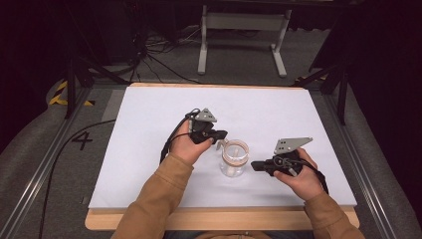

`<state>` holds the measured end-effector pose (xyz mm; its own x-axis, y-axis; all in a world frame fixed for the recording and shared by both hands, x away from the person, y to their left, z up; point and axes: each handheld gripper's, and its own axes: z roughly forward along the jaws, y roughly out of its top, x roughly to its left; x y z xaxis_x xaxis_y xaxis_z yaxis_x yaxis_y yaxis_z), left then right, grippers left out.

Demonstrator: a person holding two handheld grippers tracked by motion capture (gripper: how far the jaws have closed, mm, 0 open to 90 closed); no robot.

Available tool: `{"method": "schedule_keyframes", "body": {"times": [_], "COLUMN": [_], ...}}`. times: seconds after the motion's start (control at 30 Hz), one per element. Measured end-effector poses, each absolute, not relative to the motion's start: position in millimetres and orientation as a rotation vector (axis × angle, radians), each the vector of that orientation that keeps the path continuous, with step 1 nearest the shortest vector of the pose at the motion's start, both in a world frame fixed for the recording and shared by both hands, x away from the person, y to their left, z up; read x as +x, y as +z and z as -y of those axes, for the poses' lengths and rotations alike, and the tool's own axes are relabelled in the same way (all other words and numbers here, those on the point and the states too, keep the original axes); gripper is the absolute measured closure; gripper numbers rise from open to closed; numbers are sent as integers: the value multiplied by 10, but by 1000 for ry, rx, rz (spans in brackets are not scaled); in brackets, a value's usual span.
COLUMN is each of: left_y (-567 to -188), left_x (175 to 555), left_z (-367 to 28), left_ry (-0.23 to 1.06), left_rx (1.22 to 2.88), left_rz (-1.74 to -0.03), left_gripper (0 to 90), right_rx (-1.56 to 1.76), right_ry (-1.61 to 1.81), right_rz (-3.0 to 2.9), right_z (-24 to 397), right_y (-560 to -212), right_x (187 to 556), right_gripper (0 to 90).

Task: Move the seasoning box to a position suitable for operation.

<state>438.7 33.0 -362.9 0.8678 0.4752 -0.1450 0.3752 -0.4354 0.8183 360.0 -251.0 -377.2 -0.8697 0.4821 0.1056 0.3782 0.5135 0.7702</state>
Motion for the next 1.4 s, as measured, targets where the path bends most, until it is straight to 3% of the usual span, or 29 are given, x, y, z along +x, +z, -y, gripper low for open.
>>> {"method": "schedule_keyframes", "body": {"times": [1.4], "left_y": [-3670], "left_x": [4396], "left_z": [-316], "left_ry": [148], "left_rx": [2088], "left_rz": [-620], "left_gripper": [900], "right_rx": [788], "right_ry": [1540], "right_rz": [-2423], "right_z": [2396], "right_y": [-3696], "right_x": [3647], "right_gripper": [899]}}
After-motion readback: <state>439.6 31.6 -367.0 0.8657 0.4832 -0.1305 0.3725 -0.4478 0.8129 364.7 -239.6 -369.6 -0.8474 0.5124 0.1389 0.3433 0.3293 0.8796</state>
